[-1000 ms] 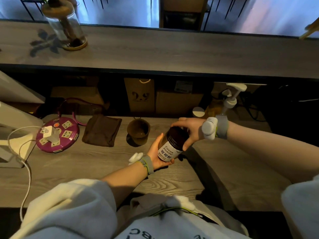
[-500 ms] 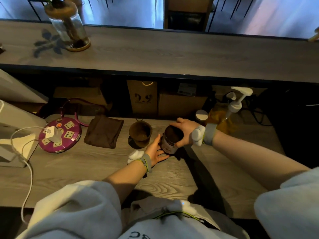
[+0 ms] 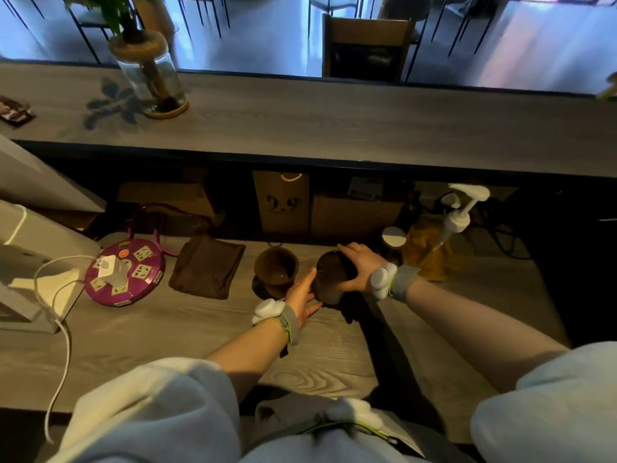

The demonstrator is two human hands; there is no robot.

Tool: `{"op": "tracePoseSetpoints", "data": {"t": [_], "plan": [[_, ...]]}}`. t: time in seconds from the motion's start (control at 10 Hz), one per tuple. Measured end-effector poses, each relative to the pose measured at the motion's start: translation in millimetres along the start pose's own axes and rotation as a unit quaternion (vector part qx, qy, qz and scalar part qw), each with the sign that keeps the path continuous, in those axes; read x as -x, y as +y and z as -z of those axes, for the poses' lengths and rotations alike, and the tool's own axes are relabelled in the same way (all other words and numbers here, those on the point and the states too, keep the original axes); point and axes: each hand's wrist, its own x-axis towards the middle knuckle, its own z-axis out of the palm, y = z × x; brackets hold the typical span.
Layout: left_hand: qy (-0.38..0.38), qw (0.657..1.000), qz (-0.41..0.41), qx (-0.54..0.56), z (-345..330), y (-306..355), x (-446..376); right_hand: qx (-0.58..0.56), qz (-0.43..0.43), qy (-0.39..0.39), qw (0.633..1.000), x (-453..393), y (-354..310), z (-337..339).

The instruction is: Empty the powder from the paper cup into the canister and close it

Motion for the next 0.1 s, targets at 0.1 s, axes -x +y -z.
{"op": "tracePoseSetpoints", "data": {"t": [0.1], "plan": [[0.012,1.0,0.004,-0.008,-0.9,-3.6,10.6,-0.037,-0.009,0.007,0.999,6.4,4.3,-3.9]]}}
